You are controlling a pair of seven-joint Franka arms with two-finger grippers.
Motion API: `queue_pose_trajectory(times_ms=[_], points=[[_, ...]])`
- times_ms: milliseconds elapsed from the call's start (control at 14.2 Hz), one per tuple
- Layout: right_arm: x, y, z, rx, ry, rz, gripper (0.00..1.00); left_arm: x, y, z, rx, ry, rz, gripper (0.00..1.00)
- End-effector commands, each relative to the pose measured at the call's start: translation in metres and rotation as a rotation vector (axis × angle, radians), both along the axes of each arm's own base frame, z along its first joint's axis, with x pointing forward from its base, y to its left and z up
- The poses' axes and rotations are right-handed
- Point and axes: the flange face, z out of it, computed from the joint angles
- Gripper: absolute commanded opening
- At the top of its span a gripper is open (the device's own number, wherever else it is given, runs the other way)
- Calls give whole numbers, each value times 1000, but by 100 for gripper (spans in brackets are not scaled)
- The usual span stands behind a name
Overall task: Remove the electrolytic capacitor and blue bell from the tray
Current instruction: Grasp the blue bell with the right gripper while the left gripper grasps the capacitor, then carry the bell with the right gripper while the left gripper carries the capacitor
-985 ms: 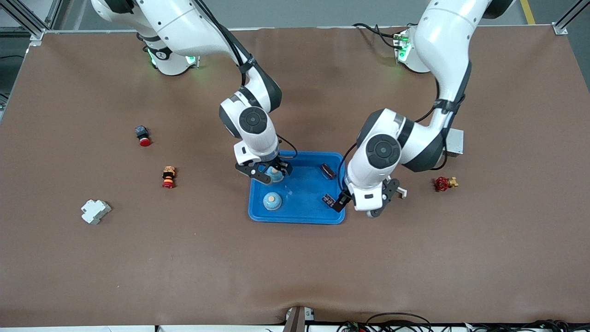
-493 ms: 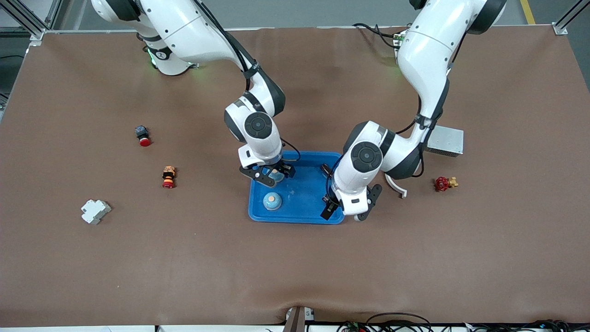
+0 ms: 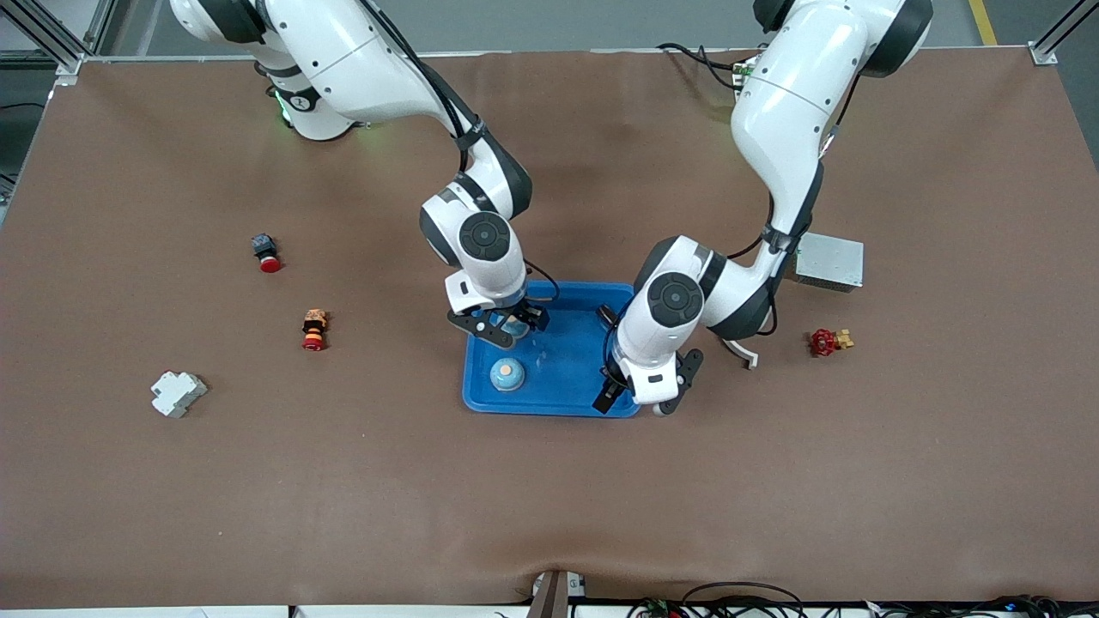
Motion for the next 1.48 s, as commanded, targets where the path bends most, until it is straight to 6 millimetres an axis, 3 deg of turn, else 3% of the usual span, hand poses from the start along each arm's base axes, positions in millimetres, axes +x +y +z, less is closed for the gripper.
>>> queue_pose_trajectory(times_ms=[0,70,211,282,493,704,774,915,985,1056,1197,1337,1408], points=[[2,7,0,-13,-13,-2,73,-5,-11,-12,-4,5,7,100],[0,12,3,-7,-18,4,59,-7,-15,-14,-3,8,1,100],[0,17,8,0,-25,6,5,-9,-14,-21,4,14,1,100],[2,18,11,5,-28,5,0,-9,-14,-24,6,18,1,100],[8,19,30,6,-28,8,0,-9,-11,-29,13,23,1,100],[27,13,86,-40,21,36,0,-10,-10,-33,18,27,2,100],[37,1,107,-50,38,71,0,-10,-10,-34,18,27,2,100],[61,-48,153,-42,57,151,0,-10,-10,-35,15,33,25,98],[73,-77,172,-41,68,197,0,-9,-10,-34,14,33,43,58],[83,-105,187,-41,78,244,0,-9,-9,-35,17,33,41,39],[101,-166,215,-22,61,369,0,-10,-9,-37,18,37,53,20],[116,-236,222,-12,60,461,0,-9,-10,-37,15,35,57,0],[119,-265,222,-7,60,504,0,-9,-9,-37,14,36,61,0]])
